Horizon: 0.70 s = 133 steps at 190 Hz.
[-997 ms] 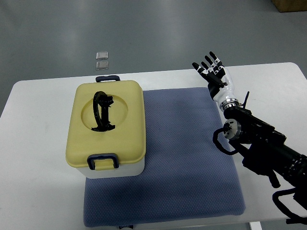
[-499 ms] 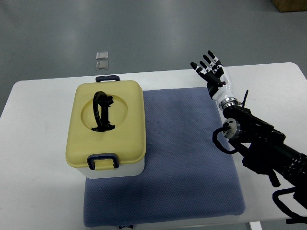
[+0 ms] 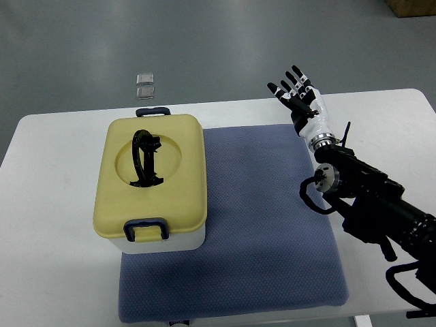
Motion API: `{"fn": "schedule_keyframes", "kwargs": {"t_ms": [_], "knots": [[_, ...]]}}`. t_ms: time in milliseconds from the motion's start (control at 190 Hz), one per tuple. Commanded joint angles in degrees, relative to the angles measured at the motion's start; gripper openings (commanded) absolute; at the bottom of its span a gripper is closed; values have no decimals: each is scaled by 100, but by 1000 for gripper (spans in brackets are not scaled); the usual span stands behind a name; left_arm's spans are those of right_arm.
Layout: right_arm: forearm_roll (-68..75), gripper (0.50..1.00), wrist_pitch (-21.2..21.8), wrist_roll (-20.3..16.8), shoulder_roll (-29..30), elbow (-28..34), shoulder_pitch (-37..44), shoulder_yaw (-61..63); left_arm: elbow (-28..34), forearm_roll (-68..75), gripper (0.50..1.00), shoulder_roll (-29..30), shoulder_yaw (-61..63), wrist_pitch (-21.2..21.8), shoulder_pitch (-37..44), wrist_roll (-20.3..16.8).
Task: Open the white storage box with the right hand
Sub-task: 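Move the right hand over the box toward the black lid handle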
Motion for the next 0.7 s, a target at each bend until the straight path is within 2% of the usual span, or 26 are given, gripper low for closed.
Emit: {"fn": "schedule_keyframes", "kwargs": {"t_ms": [0, 462, 693], "knots": [[-10, 930, -32, -15, 0, 83, 36, -9, 0, -1, 1000, 0, 0, 0, 0, 0], [-1381, 930, -129, -59, 0, 356, 695, -141, 0, -1, 1000, 0, 0, 0, 0, 0], [-1829, 930, -269, -59, 0, 523, 1363, -1336, 0, -1, 1000, 0, 0, 0, 0, 0]]}}
